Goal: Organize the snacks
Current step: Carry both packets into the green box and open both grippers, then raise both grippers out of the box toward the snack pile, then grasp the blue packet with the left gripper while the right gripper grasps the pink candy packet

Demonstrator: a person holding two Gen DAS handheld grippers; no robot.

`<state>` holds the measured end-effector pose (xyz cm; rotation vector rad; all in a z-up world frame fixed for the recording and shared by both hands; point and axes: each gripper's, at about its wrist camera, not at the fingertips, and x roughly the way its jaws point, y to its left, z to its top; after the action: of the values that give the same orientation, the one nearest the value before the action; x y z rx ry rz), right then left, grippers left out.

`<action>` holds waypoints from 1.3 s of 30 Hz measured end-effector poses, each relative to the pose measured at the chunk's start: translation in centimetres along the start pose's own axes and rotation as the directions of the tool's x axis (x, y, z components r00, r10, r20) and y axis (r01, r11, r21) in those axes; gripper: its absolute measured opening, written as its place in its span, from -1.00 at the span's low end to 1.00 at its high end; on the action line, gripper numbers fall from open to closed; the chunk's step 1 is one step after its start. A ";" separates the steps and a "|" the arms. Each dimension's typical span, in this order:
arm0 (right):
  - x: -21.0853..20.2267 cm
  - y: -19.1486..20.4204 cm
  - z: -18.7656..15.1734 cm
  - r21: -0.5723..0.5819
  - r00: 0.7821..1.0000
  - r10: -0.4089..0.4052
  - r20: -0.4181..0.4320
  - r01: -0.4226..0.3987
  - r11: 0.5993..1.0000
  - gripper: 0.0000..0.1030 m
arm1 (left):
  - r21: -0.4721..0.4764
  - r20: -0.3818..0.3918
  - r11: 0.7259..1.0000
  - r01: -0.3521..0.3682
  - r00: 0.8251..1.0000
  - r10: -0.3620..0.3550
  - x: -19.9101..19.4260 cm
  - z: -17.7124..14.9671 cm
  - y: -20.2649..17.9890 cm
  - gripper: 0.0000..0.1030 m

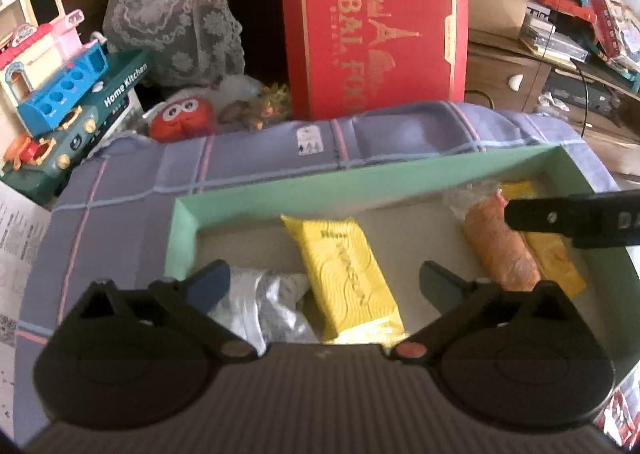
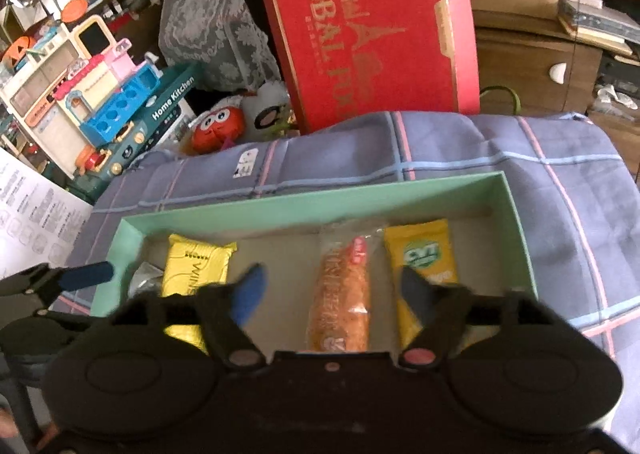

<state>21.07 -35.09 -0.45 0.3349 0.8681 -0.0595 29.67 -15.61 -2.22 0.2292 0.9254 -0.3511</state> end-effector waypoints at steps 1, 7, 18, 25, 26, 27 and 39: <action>-0.4 0.1 -0.2 -0.002 1.000 0.001 0.002 -0.001 1.000 0.73 | -0.003 -0.007 1.000 0.006 1.000 -0.006 -0.2 -0.2 0.0 0.99; -3.1 0.9 -1.4 0.002 1.000 0.027 -0.004 -0.027 1.000 1.00 | -0.006 -0.011 1.000 0.018 1.000 -0.018 -2.9 -2.0 -0.2 1.00; -9.2 2.1 -5.3 -0.006 0.999 0.048 -0.001 -0.048 0.999 1.00 | -0.022 0.014 0.999 0.040 0.999 -0.039 -9.5 -6.2 -0.7 1.00; -12.8 1.7 -9.1 0.013 0.996 0.085 -0.008 -0.085 0.996 1.00 | -0.035 0.019 0.998 0.061 0.998 -0.061 -13.2 -10.9 -0.6 1.00; -13.3 1.7 -9.7 0.013 0.996 0.089 -0.011 -0.089 0.996 1.00 | -0.037 0.015 0.997 0.062 0.998 -0.061 -13.5 -11.7 -0.6 1.00; -13.7 1.6 -10.3 0.014 0.996 0.093 -0.014 -0.093 0.996 1.00 | -0.039 0.013 0.997 0.064 0.998 -0.064 -13.7 -12.3 -0.6 1.00; -14.4 0.7 -16.7 0.069 0.993 0.101 -0.064 -0.097 0.993 1.00 | -0.072 -0.024 0.996 0.046 0.999 -0.048 -13.9 -18.3 1.3 0.99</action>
<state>-0.39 -30.38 0.66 0.4432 0.9169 0.0155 9.06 -5.49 -1.58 0.1468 0.9680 -0.3581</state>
